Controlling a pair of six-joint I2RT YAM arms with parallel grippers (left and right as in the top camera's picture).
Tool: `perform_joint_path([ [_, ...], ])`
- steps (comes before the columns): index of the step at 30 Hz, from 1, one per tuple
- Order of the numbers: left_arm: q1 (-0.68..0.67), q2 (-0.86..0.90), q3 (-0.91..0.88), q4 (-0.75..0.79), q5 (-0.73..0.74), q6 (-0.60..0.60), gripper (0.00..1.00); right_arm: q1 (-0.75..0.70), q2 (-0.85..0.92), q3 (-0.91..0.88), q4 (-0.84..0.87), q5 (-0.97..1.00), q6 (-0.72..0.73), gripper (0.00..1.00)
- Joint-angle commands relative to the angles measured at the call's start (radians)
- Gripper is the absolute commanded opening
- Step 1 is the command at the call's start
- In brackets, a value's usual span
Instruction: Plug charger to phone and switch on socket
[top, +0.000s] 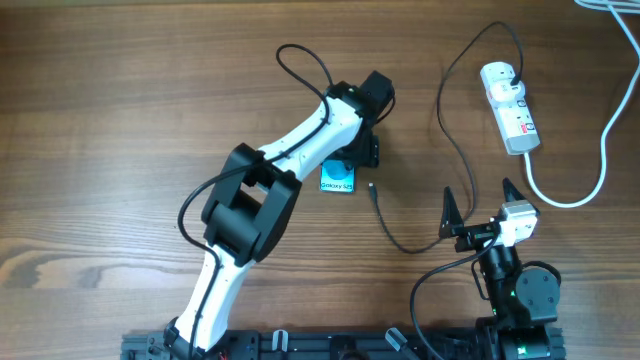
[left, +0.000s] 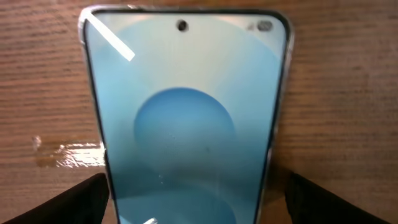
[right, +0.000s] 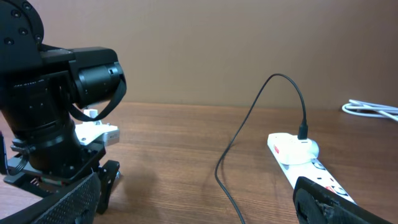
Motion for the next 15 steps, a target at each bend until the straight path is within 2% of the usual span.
perform_joint_path([
  [1,0.032,0.04,-0.023,0.0,-0.017,-0.003,0.93,0.005,0.0,-0.001,0.002,0.01,0.006,1.0],
  [3,0.034,0.04,-0.023,0.0,-0.017,-0.003,0.97,0.005,0.0,-0.001,0.002,0.01,0.006,1.0],
  [6,0.033,0.04,-0.025,0.002,0.004,-0.003,0.98,0.005,0.0,-0.001,0.002,0.01,0.006,1.0],
  [15,0.034,0.04,-0.028,0.001,0.02,-0.003,0.92,0.005,0.0,-0.001,0.002,0.01,0.006,1.0],
])
